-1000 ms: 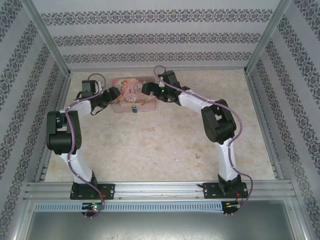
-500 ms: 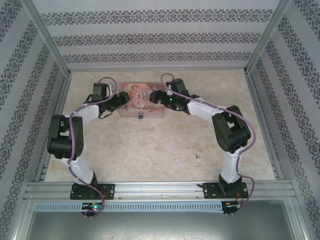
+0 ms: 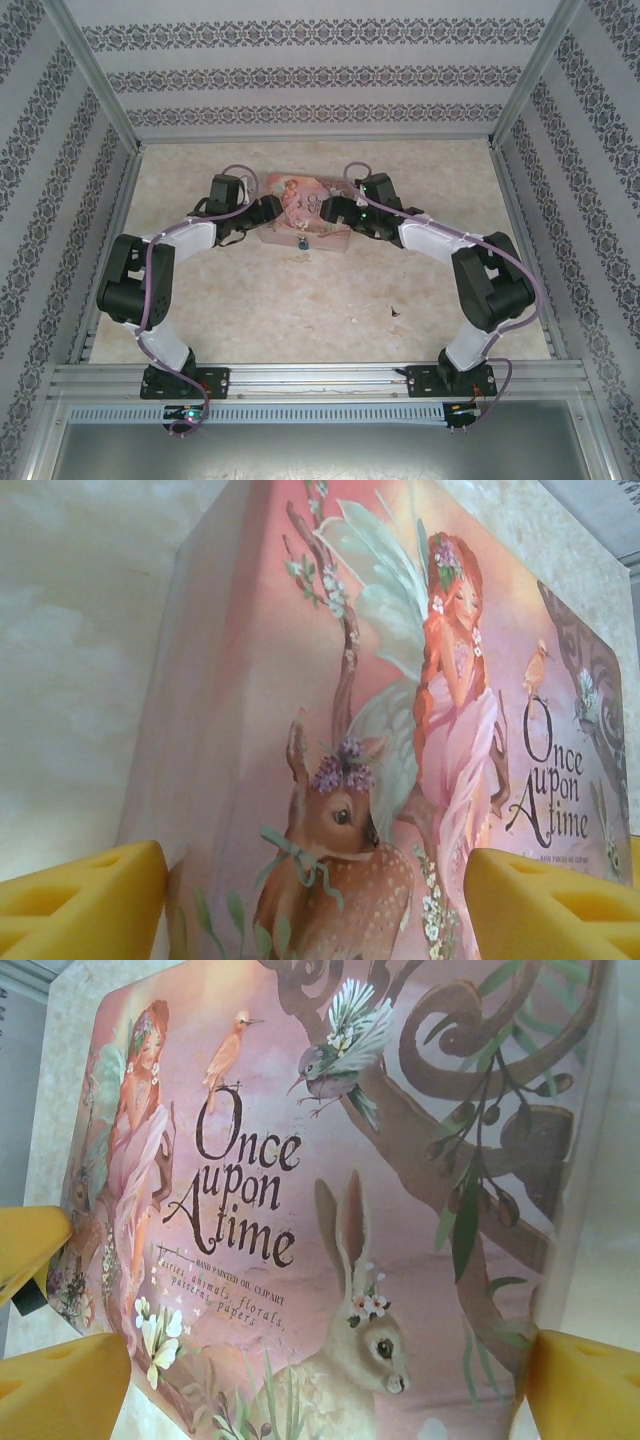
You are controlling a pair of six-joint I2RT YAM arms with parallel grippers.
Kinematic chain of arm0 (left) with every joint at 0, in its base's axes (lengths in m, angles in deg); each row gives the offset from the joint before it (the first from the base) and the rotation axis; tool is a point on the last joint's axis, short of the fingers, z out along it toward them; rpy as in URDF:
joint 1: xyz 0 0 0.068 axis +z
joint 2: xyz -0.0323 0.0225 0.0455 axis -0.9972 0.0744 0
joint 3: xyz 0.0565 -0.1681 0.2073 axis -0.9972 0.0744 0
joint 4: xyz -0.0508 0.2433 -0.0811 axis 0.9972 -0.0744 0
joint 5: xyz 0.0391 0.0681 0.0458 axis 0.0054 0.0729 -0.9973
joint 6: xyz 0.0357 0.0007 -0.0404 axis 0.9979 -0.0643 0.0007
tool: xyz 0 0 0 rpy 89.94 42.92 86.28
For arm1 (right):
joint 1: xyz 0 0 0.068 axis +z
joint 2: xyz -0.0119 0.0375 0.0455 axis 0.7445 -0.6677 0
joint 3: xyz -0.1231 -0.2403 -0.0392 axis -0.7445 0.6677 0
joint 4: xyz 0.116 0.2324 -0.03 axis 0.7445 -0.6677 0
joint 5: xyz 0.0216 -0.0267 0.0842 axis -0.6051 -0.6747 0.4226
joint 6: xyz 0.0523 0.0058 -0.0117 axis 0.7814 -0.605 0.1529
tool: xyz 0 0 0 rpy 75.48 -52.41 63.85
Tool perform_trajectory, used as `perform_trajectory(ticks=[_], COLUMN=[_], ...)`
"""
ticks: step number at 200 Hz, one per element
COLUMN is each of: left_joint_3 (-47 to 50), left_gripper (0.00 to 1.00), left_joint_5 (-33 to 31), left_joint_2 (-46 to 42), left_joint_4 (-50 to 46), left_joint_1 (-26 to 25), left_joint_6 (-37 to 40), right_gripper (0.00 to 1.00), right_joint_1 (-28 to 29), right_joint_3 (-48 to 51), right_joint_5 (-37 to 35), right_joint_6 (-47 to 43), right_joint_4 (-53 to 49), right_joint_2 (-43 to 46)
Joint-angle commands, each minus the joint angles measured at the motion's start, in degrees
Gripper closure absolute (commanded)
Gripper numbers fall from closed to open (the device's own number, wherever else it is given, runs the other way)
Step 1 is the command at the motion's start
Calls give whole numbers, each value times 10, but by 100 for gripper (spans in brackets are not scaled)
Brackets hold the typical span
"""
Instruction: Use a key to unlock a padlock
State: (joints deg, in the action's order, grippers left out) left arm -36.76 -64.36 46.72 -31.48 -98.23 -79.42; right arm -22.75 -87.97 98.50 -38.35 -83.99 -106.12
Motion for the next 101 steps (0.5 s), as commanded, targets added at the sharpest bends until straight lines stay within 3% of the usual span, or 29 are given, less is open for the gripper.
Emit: perform_trajectory(ticks=[1,101], left_joint_3=[21,42], left_gripper=[23,22], left_joint_5=[75,30], left_joint_2=[-3,4], left_joint_4=[4,46], left_joint_1=[-62,-136], left_joint_6=[-32,-67], right_gripper=[2,2], right_joint_1=[15,5], right_joint_3=[31,153], right_joint_5=[60,36], right_joint_6=[0,-4], right_joint_4=[31,29], right_joint_2=[31,134])
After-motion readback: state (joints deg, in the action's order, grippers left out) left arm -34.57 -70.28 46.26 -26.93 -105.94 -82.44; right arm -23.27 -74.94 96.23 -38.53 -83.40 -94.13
